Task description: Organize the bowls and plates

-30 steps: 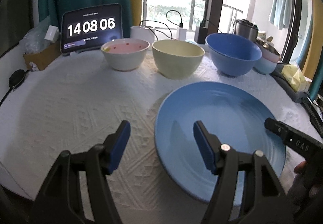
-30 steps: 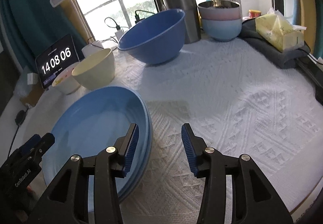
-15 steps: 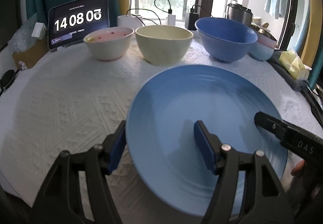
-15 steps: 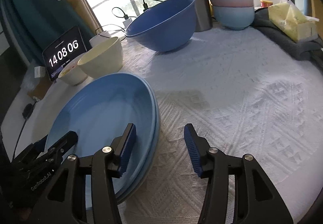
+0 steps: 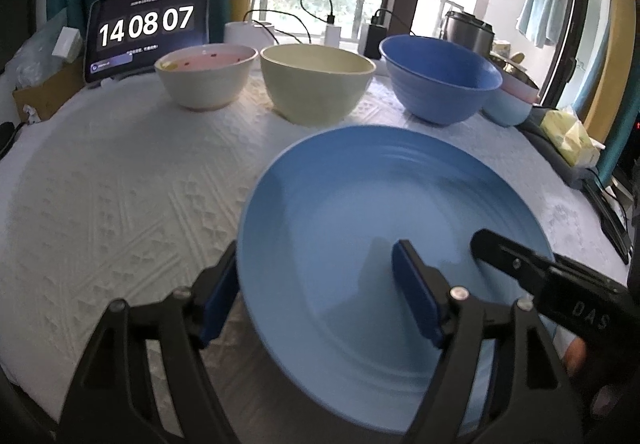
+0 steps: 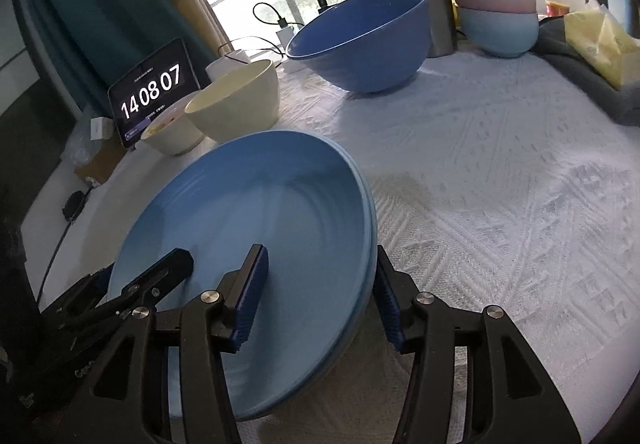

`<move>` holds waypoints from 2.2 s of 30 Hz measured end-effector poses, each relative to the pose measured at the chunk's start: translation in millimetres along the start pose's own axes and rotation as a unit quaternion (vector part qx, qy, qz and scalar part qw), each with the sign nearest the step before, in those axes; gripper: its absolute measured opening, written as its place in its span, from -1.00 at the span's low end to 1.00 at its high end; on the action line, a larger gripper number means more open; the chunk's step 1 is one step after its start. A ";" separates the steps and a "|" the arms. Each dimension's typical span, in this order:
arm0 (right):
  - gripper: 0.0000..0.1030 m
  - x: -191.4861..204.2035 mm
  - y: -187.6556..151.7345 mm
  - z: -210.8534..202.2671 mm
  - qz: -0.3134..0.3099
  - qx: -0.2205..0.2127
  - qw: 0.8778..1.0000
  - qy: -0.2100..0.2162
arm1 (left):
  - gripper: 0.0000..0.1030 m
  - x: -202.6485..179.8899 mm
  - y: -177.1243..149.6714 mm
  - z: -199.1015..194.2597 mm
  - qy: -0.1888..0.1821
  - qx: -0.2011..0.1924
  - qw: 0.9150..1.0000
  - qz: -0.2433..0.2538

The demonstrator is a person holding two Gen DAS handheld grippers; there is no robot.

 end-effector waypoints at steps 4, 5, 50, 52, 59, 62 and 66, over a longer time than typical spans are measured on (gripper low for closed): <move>0.04 0.1 -0.6 -0.4 0.001 0.002 1.000 -0.007 | 0.38 1.8 -1.2 -2.8 -0.001 0.000 1.000 -0.001; 0.05 0.7 -0.3 0.0 0.002 0.003 1.000 -0.009 | 0.38 2.5 -1.4 -3.3 -0.002 0.001 1.000 -0.001; 0.04 118.9 29.1 54.1 -0.065 0.042 0.997 0.032 | 0.16 139.0 43.9 -28.3 0.040 -0.035 0.993 -0.107; 0.04 124.9 31.7 58.6 -0.069 0.044 0.996 0.035 | 0.16 146.4 47.1 -27.2 0.044 -0.036 0.992 -0.112; 0.04 139.9 40.1 71.2 -0.076 0.050 0.995 0.043 | 0.16 163.9 60.0 -26.5 0.054 -0.043 0.990 -0.126; 0.04 144.4 43.6 75.8 -0.079 0.052 0.994 0.045 | 0.16 170.3 63.1 -24.3 0.059 -0.040 0.989 -0.132; 0.04 149.2 48.8 85.1 -0.082 0.057 0.994 0.048 | 0.16 175.4 66.3 -23.2 0.062 -0.040 0.987 -0.139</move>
Point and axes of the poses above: each gripper's, at about its wrist camera, not at the fingertips, and z roughly the way its jaws point, x to its left, y to its top, the point moved 9 cm from there along z, roughly the way its jaws point, and after that the axes turned 15 degrees about -z, right-handed, at the moved point
